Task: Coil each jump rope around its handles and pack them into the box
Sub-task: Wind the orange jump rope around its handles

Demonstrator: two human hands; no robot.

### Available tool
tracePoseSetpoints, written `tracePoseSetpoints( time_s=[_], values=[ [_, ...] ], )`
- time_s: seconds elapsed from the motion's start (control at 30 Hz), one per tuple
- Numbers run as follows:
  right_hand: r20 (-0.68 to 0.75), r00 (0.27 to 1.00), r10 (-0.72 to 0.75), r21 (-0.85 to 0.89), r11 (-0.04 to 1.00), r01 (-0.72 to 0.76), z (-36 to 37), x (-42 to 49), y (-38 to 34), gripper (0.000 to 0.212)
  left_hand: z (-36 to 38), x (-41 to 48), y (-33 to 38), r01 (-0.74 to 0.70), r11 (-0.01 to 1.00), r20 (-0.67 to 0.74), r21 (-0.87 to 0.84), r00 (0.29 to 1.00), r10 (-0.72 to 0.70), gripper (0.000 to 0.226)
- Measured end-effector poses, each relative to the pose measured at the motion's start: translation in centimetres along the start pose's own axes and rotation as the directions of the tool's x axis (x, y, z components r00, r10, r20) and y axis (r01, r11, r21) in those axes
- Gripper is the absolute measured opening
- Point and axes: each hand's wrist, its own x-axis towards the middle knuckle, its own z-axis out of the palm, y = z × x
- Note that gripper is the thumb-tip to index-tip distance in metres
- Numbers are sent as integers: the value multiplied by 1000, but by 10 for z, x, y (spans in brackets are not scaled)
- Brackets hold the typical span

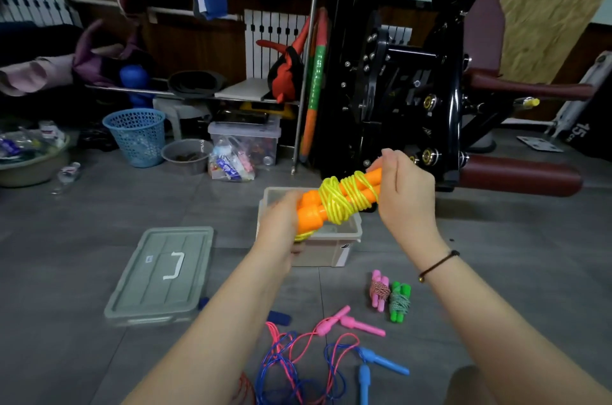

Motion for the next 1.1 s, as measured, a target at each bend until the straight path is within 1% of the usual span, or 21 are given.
tracePoseSetpoints(
  time_s=[0.07, 0.1, 0.13, 0.17, 0.2, 0.27, 0.33, 0.37, 0.4, 0.5, 0.53, 0.57, 0.6, 0.7, 0.77, 0.83, 0.9, 0.93, 1.0, 1.07, 1.1],
  values=[
    [24, 995, -93, -4, 996, 93, 0, -4, 6, 44, -1, 5, -1, 139, 986, 21, -87, 990, -137, 18],
    [36, 995, -97, 16, 995, 97, 1, -7, 9, 42, -1, 8, -1, 116, 989, -11, -92, 993, -118, 17],
    [51, 996, -72, 40, 997, 70, 2, -11, 13, 37, -1, 11, 1, 32, 998, -68, -56, 997, -36, 16],
    [75, 997, -16, 67, 998, 11, 3, -16, 16, 33, -2, 13, 1, -113, 993, -129, 34, 985, 117, 15],
    [101, 992, 73, 89, 993, -82, 7, -22, 20, 33, -3, 14, 1, -281, 945, -165, 166, 937, 307, 21],
    [151, 948, 278, 134, 945, -299, 17, -33, 33, 37, -4, 10, -1, -533, 738, -127, 414, 769, 627, 33],
    [194, 866, 461, 222, 839, -496, 27, -43, 43, 39, -3, 7, -3, -642, 563, -57, 521, 632, 773, 35],
    [207, 832, 515, 252, 793, -554, 30, -48, 46, 38, -1, 6, -3, -668, 520, -36, 533, 596, 802, 35],
    [204, 819, 536, 246, 782, -573, 31, -54, 48, 37, 0, 10, -4, -670, 517, -32, 532, 595, 803, 35],
    [116, 884, 452, 121, 877, -464, 20, -64, 43, 35, 3, 17, -6, -591, 641, -30, 489, 724, 690, 40],
    [75, 899, 431, 97, 894, -437, 16, -64, 41, 34, 5, 18, -8, -586, 661, 5, 469, 750, 662, 42],
    [37, 910, 413, 73, 907, -415, 13, -62, 42, 34, 7, 16, -11, -615, 637, 57, 466, 739, 672, 44],
    [12, 914, 407, 45, 912, -407, 11, -60, 45, 34, 8, 15, -14, -667, 572, 116, 477, 693, 712, 48],
    [-1, 909, 417, -3, 909, -417, 5, -55, 54, 35, 11, 12, -18, -834, 326, 292, 445, 479, 828, 68],
    [-9, 903, 430, -21, 903, -430, 0, -55, 60, 34, 10, 15, -18, -866, 245, 393, 435, 428, 814, 81],
    [-20, 881, 473, -30, 880, -473, -4, -54, 66, 34, 12, 15, -20, -842, 194, 488, 504, 463, 740, 82],
    [-15, 863, 505, -38, 862, -505, -7, -52, 71, 34, 19, 12, -27, -793, 214, 486, 571, 536, 690, 65],
    [-15, 866, 500, -41, 865, -500, -10, -52, 72, 35, 25, 10, -30, -769, 284, 438, 573, 580, 687, 56],
    [-22, 890, 455, -46, 889, -456, -16, -49, 73, 35, 37, 11, -32, -677, 526, 288, 515, 715, 637, 36],
    [-27, 932, 362, -70, 929, -363, -21, -48, 71, 34, 45, 19, -33, -466, 798, 174, 382, 884, 434, 16],
    [-17, 952, 306, -91, 948, -306, -23, -47, 70, 33, 46, 22, -34, -343, 890, 150, 302, 939, 311, 11]
  ],
)
